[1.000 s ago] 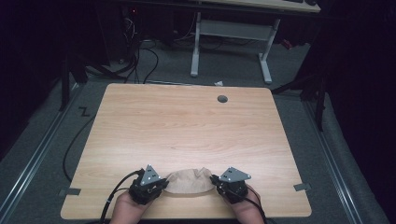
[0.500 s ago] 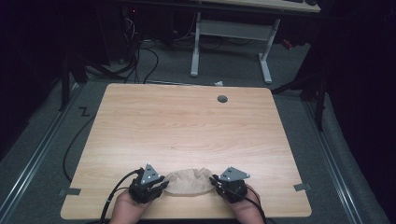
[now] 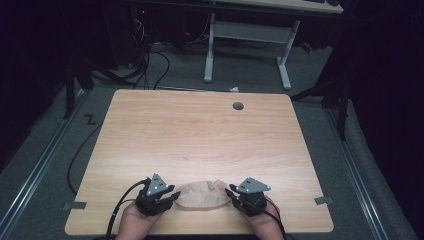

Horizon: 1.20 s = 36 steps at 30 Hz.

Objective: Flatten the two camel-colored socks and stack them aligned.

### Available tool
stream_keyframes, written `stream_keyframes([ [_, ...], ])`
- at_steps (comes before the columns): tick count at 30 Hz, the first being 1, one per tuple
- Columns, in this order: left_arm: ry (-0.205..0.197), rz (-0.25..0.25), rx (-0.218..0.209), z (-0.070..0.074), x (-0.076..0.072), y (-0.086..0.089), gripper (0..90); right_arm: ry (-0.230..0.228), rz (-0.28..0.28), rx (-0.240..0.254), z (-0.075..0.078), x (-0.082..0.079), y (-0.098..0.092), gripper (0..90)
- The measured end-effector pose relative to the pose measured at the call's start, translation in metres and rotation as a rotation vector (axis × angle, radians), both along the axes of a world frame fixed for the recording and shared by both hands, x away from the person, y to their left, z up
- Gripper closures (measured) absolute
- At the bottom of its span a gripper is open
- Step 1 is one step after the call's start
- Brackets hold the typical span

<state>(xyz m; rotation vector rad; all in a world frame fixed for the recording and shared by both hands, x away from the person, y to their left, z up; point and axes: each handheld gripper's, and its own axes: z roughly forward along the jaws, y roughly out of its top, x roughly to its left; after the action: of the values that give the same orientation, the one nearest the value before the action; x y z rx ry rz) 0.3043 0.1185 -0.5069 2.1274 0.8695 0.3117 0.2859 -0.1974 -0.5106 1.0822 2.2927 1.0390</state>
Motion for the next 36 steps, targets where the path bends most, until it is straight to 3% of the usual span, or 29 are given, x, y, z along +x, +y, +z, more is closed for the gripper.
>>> stream_keyframes([
  [4, -0.012, 0.025, -0.024, 0.003, 0.004, 0.007, 65.5, -0.019, -0.014, 0.017, 0.003, 0.001, -0.004, 73.9],
  [12, -0.024, 0.105, -0.064, 0.008, 0.019, 0.031, 64.1, -0.058, -0.092, 0.052, 0.01, 0.01, -0.027, 70.2],
  [17, -0.039, 0.156, -0.065, 0.009, 0.028, 0.048, 63.6, -0.069, -0.177, 0.064, 0.011, 0.016, -0.049, 68.7],
  [24, -0.071, 0.22, 0.005, 0.003, 0.043, 0.071, 57.9, -0.069, -0.272, 0.058, 0.004, 0.026, -0.078, 65.5],
  [28, -0.009, 0.258, 0.009, -0.008, 0.053, 0.082, 53.9, -0.043, -0.315, 0.063, -0.005, 0.031, -0.09, 62.8],
  [31, -0.003, 0.243, 0.006, -0.008, 0.052, 0.08, 52.6, -0.032, -0.325, 0.066, -0.008, 0.033, -0.092, 62.6],
  [36, -0.025, 0.203, 0.051, -0.008, 0.049, 0.069, 51.4, -0.033, -0.326, 0.05, -0.009, 0.034, -0.088, 63.1],
])
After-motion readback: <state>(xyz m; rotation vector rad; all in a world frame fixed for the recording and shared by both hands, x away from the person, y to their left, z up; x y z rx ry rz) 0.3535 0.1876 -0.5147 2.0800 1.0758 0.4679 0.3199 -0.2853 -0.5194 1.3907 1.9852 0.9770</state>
